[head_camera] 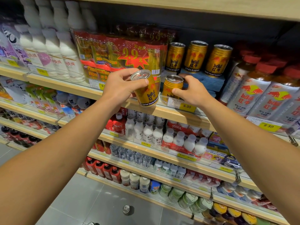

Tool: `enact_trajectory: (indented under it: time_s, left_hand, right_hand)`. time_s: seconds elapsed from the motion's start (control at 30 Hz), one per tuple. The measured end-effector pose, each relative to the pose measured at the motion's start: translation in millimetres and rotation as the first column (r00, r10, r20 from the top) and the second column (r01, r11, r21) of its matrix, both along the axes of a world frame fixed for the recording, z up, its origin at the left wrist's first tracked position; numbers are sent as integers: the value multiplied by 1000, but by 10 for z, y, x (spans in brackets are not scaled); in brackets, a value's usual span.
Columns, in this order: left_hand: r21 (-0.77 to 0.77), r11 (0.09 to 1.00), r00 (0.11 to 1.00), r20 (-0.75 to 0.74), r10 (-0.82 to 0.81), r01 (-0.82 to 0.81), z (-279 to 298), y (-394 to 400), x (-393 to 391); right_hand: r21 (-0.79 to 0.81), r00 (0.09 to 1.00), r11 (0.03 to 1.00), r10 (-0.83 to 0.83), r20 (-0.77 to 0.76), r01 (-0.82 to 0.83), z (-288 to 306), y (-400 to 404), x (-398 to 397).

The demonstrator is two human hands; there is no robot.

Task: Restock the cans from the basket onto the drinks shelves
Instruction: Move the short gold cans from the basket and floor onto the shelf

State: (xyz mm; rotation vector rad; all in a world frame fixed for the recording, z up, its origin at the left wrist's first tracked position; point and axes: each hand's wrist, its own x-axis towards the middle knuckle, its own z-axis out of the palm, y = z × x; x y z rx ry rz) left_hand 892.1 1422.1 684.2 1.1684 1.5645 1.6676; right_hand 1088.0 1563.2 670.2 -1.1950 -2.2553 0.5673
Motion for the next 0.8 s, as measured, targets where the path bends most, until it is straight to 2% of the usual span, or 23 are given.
enact_trajectory:
  time_s: [0.4, 0.57, 0.7, 0.8]
  left_hand:
    - [-14, 1000, 1000, -23, -14, 14, 45, 22, 89]
    - [-1, 999, 998, -61, -35, 35, 169, 48, 134]
    - [41, 992, 987, -111, -112, 117, 368, 197, 352]
    - [40, 984, 972, -168, -164, 172, 458, 350, 534]
  right_hand:
    - [-15, 998, 1000, 16, -54, -17, -47, -1, -31]
    - [21, 1000, 1000, -13, 2, 13, 89, -62, 192]
    - [240, 983, 970, -81, 163, 40, 303, -198, 529]
    - [459, 947, 888, -176, 269, 34, 469, -310, 763]
